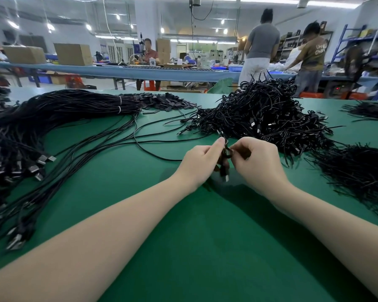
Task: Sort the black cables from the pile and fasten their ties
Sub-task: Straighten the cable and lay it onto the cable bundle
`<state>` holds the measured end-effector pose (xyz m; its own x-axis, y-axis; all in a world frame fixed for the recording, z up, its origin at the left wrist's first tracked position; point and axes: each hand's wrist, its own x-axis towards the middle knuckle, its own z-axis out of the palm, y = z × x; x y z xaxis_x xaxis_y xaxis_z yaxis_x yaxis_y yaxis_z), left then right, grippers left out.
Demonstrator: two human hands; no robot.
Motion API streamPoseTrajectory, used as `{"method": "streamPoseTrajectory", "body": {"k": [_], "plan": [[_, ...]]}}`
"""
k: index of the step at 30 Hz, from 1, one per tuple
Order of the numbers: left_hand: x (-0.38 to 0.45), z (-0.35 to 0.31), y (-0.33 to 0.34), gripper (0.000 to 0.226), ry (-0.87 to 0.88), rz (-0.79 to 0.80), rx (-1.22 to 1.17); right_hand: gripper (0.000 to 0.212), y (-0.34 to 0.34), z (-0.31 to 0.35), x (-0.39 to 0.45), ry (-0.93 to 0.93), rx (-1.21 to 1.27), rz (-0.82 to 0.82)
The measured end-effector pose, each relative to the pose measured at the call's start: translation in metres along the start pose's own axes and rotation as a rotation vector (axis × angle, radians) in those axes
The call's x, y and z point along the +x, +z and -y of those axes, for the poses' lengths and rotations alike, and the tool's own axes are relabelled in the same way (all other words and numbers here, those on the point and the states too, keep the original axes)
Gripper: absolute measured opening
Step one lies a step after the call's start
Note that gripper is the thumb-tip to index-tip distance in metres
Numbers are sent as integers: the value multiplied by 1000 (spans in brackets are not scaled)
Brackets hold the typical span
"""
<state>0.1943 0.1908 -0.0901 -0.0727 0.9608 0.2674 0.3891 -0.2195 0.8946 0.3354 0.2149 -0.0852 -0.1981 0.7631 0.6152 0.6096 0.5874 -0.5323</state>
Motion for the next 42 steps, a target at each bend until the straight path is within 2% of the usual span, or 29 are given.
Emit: {"method": "streamPoseTrajectory", "body": {"k": [2,5,8,12,15,19,22,24,27,30,33,36,42], "plan": [[0,2,1,64,108,-13,31,14,-3,-5,1,14,2,-12],[-3,1,-1,49,214,-45,-23,25,-2,-7,-1,-22,-20,-19],[-4,-1,0,38,205,-13,-164,26,1,-4,-2,-69,-17,-46],[-8,-4,1,31,190,-43,-216,10,-2,-3,-1,-183,-121,-16],[-7,-3,0,27,143,-86,-211,8,-5,2,0,-302,-203,-24],[0,-2,-5,41,27,-49,-312,7,-8,5,1,-455,-343,-48],[0,1,-5,40,15,37,-296,8,-11,1,0,-502,-346,-96],[-3,1,-4,41,82,37,-234,8,-11,0,-1,-474,-261,-122],[-4,3,-5,40,185,-44,-116,7,-8,0,-3,-418,-147,-136],[-2,6,-7,31,190,-85,-16,14,-8,-1,-3,-349,-103,-101],[0,9,-5,20,251,-136,106,6,-6,-3,-4,-297,-124,-96],[-1,8,-3,5,247,-151,58,10,-3,-2,-1,-145,-62,-61],[-2,9,-2,22,299,-214,24,15,-4,-1,3,89,147,10]]}}
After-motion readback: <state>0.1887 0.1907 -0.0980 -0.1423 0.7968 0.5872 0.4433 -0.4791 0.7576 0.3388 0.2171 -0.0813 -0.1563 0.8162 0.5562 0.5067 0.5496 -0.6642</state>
